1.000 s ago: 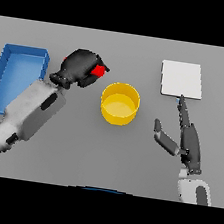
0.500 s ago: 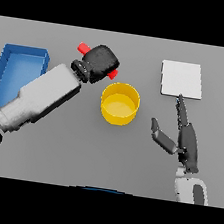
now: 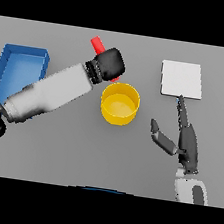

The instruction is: Pick up the red beaker and tilt it to pour out 1 green nut into yellow bowl. Pick up the yellow bowl and place it on the metallic measuring scale.

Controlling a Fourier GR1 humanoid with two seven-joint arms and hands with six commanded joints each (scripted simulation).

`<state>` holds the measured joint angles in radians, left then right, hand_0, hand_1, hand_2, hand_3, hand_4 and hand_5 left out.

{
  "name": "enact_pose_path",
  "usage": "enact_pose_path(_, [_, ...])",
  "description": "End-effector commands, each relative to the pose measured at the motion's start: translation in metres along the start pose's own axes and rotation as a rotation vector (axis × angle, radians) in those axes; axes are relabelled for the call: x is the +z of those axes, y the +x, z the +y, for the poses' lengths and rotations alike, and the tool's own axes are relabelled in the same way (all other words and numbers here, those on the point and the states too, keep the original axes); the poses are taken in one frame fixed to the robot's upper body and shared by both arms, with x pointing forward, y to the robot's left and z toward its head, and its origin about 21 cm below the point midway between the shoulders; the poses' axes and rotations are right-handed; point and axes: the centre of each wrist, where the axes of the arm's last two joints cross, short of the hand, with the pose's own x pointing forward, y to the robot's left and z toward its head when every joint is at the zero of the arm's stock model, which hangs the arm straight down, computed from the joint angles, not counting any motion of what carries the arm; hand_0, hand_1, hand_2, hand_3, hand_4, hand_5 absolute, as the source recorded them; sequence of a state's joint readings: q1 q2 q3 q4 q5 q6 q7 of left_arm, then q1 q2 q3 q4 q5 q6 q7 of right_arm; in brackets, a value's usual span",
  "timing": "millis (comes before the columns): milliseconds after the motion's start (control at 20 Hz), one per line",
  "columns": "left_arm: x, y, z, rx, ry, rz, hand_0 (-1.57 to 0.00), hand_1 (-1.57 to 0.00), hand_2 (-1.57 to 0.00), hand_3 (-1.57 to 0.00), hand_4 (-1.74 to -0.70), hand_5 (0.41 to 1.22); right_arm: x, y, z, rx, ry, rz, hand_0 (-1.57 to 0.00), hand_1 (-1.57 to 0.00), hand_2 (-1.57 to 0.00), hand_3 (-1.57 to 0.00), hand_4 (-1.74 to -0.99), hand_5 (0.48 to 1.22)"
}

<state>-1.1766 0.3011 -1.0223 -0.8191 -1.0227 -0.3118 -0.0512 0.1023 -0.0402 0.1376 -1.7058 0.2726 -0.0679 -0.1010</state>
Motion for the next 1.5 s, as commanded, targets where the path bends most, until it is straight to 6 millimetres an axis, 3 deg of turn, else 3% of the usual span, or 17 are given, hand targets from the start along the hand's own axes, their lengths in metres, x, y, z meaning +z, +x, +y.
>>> enact_pose_path(0, [-0.002,0.004,0.004,-0.047,0.006,0.001,-1.57,-1.57,-1.57,-1.57,-1.73,1.22,0.0,0.003,0.004,-0.009,-0.005,-0.002,0.0,0.0,0.0,0.0,-1.179,0.635])
enact_pose_path(350, [-0.013,0.017,0.013,-0.346,0.002,-0.029,-1.57,-1.57,-1.57,-1.57,-1.73,1.221,-0.004,0.001,0.0,-0.002,-0.022,0.005,0.0,0.0,0.0,0.0,-1.162,0.627])
enact_pose_path(800, [-0.019,0.027,0.037,-0.56,-0.011,-0.054,-1.57,-1.57,-1.57,-1.57,-1.72,1.221,0.001,0.001,0.003,0.008,-0.027,-0.007,0.0,0.0,0.0,0.0,-1.154,0.635])
enact_pose_path(900, [-0.016,0.014,0.051,-0.593,-0.016,-0.055,-1.57,-1.57,-1.57,-1.57,-1.72,1.221,0.0,0.0,0.004,0.0,-0.027,-0.001,0.0,0.0,0.0,0.0,-1.153,0.636])
enact_pose_path(1100, [-0.002,-0.038,0.086,-0.629,0.021,0.087,-1.57,-1.57,-1.57,-1.57,-1.73,1.221,0.0,0.005,0.003,-0.011,-0.009,-0.036,0.0,0.0,0.0,0.0,-1.154,0.654])
enact_pose_path(1200, [0.013,-0.074,0.103,-0.57,0.059,0.167,-1.57,-1.57,-1.57,-1.18,-1.73,1.221,-0.001,0.004,0.002,0.009,-0.013,-0.027,0.0,0.0,0.0,0.0,-1.16,0.66])
enact_pose_path(1350, [0.038,-0.132,0.123,-0.349,0.112,0.345,-1.57,-1.57,-1.57,-1.37,-1.73,1.221,-0.001,0.0,0.007,-0.01,0.001,-0.034,0.0,0.0,0.0,0.0,-1.16,0.661])
enact_pose_path(1450, [0.059,-0.168,0.121,-0.093,0.172,0.435,-1.57,-1.57,-1.57,-1.44,-1.73,1.221,-0.003,0.0,0.008,0.005,-0.004,-0.03,0.0,0.0,0.0,0.0,-1.152,0.652])
